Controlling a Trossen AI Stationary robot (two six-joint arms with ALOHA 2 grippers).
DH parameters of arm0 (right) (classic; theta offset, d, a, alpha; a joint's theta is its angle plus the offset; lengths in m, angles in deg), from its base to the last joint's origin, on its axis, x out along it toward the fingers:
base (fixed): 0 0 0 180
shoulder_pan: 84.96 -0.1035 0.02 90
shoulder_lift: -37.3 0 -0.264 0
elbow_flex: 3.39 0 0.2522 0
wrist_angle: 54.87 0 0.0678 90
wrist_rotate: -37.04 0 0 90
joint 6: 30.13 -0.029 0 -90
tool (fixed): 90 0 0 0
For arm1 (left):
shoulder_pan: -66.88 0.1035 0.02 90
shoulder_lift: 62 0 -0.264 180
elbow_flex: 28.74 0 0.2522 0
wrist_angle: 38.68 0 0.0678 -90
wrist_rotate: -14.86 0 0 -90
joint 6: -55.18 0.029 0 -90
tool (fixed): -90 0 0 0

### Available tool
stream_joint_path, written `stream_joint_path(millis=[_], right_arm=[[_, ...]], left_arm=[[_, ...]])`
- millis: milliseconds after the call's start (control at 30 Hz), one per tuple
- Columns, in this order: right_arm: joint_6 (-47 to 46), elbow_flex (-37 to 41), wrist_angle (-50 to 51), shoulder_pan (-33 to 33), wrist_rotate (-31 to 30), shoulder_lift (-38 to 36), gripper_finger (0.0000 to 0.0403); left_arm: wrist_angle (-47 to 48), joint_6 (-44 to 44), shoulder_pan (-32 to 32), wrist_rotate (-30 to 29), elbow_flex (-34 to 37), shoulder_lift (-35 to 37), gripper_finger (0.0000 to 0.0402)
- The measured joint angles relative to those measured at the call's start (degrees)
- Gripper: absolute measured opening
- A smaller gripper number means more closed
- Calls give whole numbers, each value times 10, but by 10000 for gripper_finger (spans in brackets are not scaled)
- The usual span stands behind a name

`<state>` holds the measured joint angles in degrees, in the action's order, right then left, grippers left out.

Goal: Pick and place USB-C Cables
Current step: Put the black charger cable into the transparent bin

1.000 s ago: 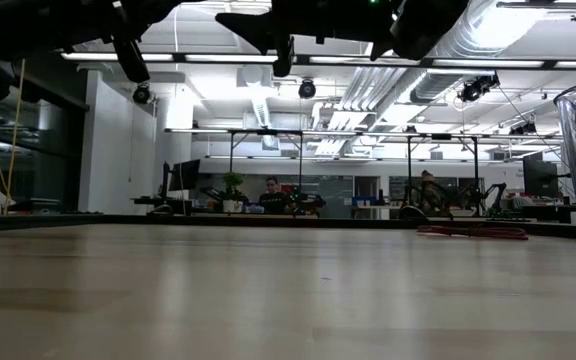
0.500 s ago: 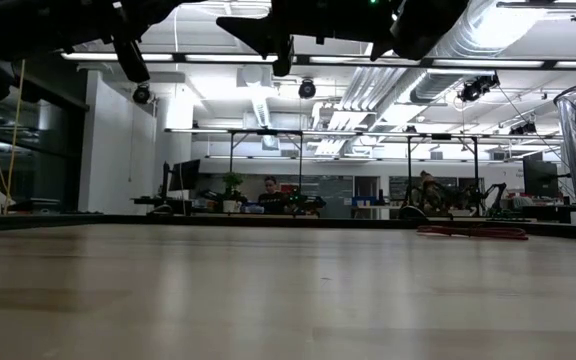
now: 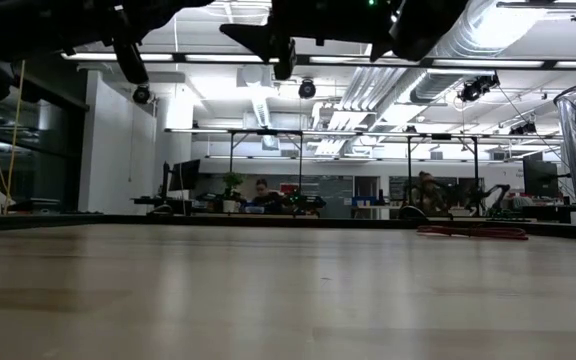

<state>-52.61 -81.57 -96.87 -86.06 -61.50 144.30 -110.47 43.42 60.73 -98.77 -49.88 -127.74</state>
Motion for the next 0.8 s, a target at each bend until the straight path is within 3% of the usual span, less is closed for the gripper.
stream_joint_path(millis=[800], right_arm=[[0, 0, -7, -6, -3, 0, 280]], left_arm=[[22, -31, 1, -24, -60, -99, 0]])
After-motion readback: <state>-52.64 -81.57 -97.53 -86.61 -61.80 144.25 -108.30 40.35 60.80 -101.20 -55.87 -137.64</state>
